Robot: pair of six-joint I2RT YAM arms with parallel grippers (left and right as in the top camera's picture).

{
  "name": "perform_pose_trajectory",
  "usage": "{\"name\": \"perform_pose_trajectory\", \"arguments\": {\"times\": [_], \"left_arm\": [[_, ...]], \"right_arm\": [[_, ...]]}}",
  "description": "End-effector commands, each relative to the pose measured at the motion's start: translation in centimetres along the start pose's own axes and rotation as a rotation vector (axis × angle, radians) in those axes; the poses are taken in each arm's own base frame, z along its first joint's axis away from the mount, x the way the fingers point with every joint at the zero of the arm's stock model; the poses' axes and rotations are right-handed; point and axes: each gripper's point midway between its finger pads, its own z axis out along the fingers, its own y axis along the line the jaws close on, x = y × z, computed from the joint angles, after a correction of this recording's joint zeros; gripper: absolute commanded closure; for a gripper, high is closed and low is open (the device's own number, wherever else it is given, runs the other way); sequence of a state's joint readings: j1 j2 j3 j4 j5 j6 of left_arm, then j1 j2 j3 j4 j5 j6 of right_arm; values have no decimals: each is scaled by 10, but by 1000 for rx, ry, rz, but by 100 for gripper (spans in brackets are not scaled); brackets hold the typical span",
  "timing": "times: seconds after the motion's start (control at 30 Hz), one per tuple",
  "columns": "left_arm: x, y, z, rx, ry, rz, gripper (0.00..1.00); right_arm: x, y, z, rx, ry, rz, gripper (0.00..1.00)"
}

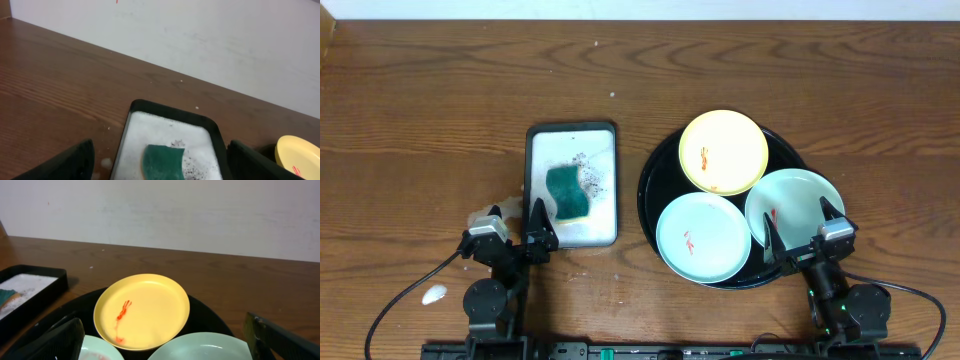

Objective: Clean dirty plates on tray and stack at the side

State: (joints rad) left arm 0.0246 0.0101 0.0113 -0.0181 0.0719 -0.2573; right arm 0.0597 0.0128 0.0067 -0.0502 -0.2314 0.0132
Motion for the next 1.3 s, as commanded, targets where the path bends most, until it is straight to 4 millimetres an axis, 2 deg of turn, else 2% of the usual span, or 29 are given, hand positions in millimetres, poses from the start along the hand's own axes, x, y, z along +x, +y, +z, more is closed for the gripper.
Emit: {"name": "perform_pose_trajectory", "arguments": {"times": [0.0,0.23,0.33,0.43,0.57,0.73,0.83,1.0,1.17,1.27], "left_arm": [[13,2,0,-1,48,12,16],[14,0,0,12,52,8,15],[7,-13,0,79,31,-25,16],[-9,-40,-5,225,-19,-22,16],[-43,-58,-15,296,-107,-6,16],[-85,-72,-29,308,-144,2,16],[-102,-78,-30,277,-51,-12,16],[-126,-89,-26,212,178,-21,15],[-142,-93,-22,138,421,27,15],[-139,-92,-19,93,591,30,16]], "right_arm": [[1,-3,0,11,5,-13,1],[1,-3,0,15,5,-13,1],[0,2,0,-17,1,3,1],[-6,5,0,-30,-24,15,1],[-33,23,-6,-133,-95,1,1],[-84,28,-18,-141,-137,-13,1],[-116,29,-21,-138,-105,-4,1],[-150,32,-12,-161,87,61,1],[-158,32,-1,-169,372,175,1],[-152,30,8,-161,536,231,1]]}}
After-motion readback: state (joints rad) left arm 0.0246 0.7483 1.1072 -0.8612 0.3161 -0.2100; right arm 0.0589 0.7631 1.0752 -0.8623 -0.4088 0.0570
